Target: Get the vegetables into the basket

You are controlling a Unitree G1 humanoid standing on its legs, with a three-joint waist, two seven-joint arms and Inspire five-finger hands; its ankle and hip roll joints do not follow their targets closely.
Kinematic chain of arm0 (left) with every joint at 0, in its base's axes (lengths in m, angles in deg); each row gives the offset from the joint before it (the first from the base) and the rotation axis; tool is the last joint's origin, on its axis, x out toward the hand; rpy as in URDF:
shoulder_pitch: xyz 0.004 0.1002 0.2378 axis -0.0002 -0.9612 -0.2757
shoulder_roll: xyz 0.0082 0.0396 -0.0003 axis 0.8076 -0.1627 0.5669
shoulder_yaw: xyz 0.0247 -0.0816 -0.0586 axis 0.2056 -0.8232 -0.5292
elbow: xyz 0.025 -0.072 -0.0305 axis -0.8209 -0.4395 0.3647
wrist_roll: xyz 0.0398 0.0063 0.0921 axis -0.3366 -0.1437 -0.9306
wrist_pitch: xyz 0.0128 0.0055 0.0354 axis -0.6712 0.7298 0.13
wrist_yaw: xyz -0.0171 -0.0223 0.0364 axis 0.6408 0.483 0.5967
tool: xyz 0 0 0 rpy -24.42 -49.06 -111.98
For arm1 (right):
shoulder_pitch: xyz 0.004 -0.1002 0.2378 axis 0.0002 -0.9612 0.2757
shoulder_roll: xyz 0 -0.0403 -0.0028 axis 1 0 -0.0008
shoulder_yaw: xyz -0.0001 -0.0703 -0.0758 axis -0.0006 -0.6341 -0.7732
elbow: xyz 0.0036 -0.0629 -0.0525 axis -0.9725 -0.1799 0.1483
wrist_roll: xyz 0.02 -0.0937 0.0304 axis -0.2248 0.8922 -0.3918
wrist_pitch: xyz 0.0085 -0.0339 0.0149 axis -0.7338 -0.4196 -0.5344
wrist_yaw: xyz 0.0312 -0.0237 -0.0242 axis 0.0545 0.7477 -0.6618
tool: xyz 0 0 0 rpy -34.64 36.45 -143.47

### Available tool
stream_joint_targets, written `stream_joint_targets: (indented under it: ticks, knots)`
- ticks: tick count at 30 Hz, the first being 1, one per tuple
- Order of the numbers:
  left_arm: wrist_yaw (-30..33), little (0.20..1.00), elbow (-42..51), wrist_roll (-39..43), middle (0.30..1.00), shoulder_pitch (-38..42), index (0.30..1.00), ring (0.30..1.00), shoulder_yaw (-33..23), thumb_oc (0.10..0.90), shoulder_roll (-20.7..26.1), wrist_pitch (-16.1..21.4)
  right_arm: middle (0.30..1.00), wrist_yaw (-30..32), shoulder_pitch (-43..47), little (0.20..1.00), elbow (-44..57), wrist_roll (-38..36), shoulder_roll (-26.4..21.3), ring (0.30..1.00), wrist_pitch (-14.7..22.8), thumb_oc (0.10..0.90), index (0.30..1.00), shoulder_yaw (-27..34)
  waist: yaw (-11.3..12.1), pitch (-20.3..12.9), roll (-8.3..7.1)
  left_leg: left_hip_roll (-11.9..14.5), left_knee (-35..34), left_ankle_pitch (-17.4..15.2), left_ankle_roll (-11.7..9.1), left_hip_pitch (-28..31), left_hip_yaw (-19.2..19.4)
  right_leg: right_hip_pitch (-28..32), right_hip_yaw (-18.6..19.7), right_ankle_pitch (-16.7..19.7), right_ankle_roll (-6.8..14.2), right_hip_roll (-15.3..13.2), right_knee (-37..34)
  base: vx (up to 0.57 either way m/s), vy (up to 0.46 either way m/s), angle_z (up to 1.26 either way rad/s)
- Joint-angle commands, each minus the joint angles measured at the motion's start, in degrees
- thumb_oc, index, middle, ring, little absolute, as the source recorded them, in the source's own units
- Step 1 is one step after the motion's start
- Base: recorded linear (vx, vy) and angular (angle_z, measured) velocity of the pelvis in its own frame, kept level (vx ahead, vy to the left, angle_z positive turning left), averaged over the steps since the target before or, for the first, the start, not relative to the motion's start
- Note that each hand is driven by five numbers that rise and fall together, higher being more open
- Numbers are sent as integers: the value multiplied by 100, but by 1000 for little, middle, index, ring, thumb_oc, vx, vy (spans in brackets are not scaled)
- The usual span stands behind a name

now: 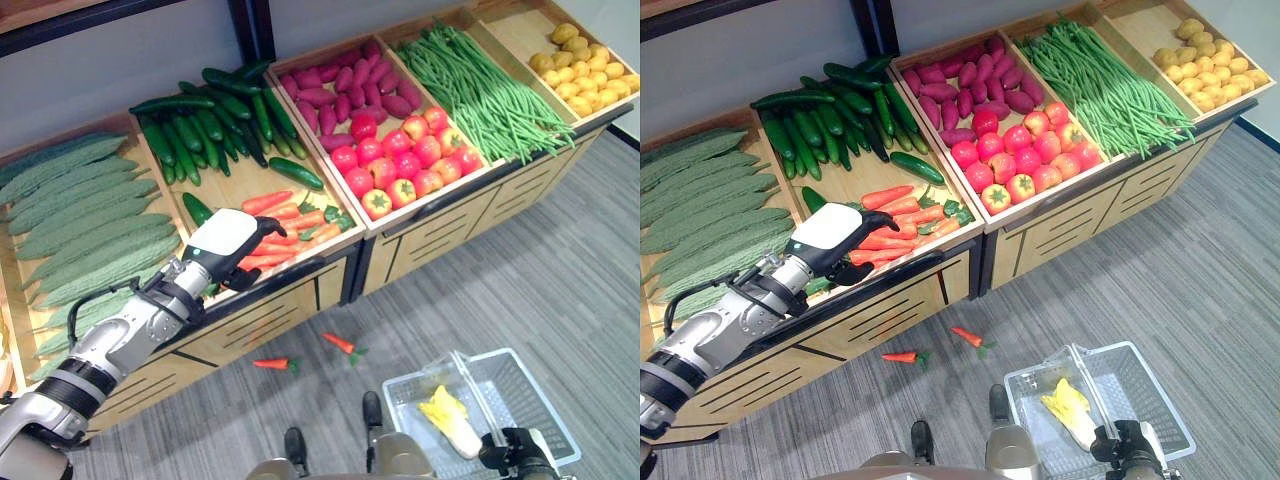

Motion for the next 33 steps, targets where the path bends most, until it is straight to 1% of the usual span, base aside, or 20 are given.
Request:
stream_joint_targets:
  ticks: [1,3,8,11,12,13,14,16,19,21,22,25,28,32,33]
  knots:
    - [716,1000,-41,-329,1000,1000,1000,1000,-570,900,322,-216,300,262,19,300,12,-103,-262,300,150,400,300,-137,-43,-301,-338,339,8,-288,-377,18,-223,154,251,-263,879,-811,58,5,-33,-2]
    - [817,1000,-510,-639,1000,1349,1000,1000,-372,900,235,-461,300,303,62,300,-29,-115,-313,300,136,400,300,-166,-79,-306,-330,368,8,-285,-391,16,-224,147,273,-272,869,-779,41,13,-35,-1]
    - [1008,1000,-1300,-953,1000,2005,1000,1000,79,900,156,-661,300,297,137,300,-149,-73,-325,300,124,400,300,-309,-123,-312,-303,417,8,-268,-414,27,-183,128,300,-280,854,-723,37,9,-9,-1]
    - [1097,1000,-1736,-1025,1000,2300,1000,1000,240,900,69,-799,300,297,152,300,-170,-85,-324,300,116,400,300,-376,-174,-329,-292,434,8,-269,-424,29,-166,107,329,-283,848,-695,33,6,-4,-2]
    - [1106,1000,-1755,-1024,1000,2322,1000,1000,259,900,61,-797,300,297,153,300,-172,-86,-321,300,116,400,300,-369,-167,-327,-293,436,8,-269,-424,28,-165,105,330,-283,847,-694,34,36,-23,-9]
    - [1140,1000,-2092,-1000,1000,2582,1000,1000,421,900,-28,-866,300,309,174,300,-172,-102,-339,300,117,400,300,-406,-213,-331,-282,453,8,-263,-432,26,-134,71,360,-284,849,-671,36,31,-17,-11]
    - [1142,1000,-2203,-1010,1000,2663,1000,1000,475,900,-68,-909,300,317,188,300,-154,-115,-363,300,120,400,300,-418,-241,-328,-273,461,8,-260,-435,26,-124,53,373,-286,849,-661,37,47,-23,-18]
    - [1199,1000,-2789,-903,1000,3028,1000,1000,736,900,-315,-976,300,345,308,300,-208,-143,-401,300,114,400,300,-483,-305,-292,-240,483,8,-242,-451,-28,-79,-59,440,-269,842,-621,46,33,-26,-21]
    - [1340,1000,-3328,-644,1000,3256,1000,1000,671,900,-629,-1154,300,367,388,300,-210,-147,-397,300,114,400,300,-558,-349,-235,-221,516,8,-199,-468,-116,-47,-183,486,-250,824,-582,52,9,-31,-22]
    - [1475,1000,-3851,-493,1000,3497,1000,1000,650,900,-852,-1341,300,426,485,300,-190,-157,-405,300,119,400,300,-640,-390,-160,-216,558,8,-152,-493,-204,-35,-300,513,-240,799,-531,62,8,-58,-18]
    - [1550,1000,-4067,-523,1000,3635,1000,1000,677,900,-921,-1457,300,457,543,300,-166,-157,-410,300,126,400,300,-690,-390,-121,-219,590,8,-129,-508,-250,-24,-350,529,-239,786,-496,63,13,-60,-6]
    - [1591,1000,-4353,-490,1000,3784,1000,1000,691,900,-1015,-1552,300,499,636,300,-188,-164,-408,300,127,400,300,-763,-385,-66,-214,621,8,-100,-520,-277,-18,-394,561,-249,764,-447,68,23,-48,-5]
    - [1378,1000,-4856,-589,1000,4008,1000,1000,873,900,-1198,-1720,300,532,750,300,-230,-191,-434,300,119,400,300,-856,-375,9,-206,653,8,-78,-534,-296,-20,-409,570,-262,742,-416,70,30,-37,-2]
    - [1058,1000,-5401,-646,1000,4085,1000,1000,991,900,-1438,-1831,300,540,897,300,-276,-208,-431,300,86,400,300,-927,-373,63,-181,661,8,-70,-536,-314,-35,-424,555,-264,731,-415,74,0,0,0]
    - [814,1000,-5599,-680,1000,4088,1000,1000,1055,900,-1540,-1841,300,520,934,300,-276,-204,-435,300,70,400,300,-961,-377,94,-175,661,8,-69,-533,-316,-41,-429,558,-267,726,-416,76,0,0,0]
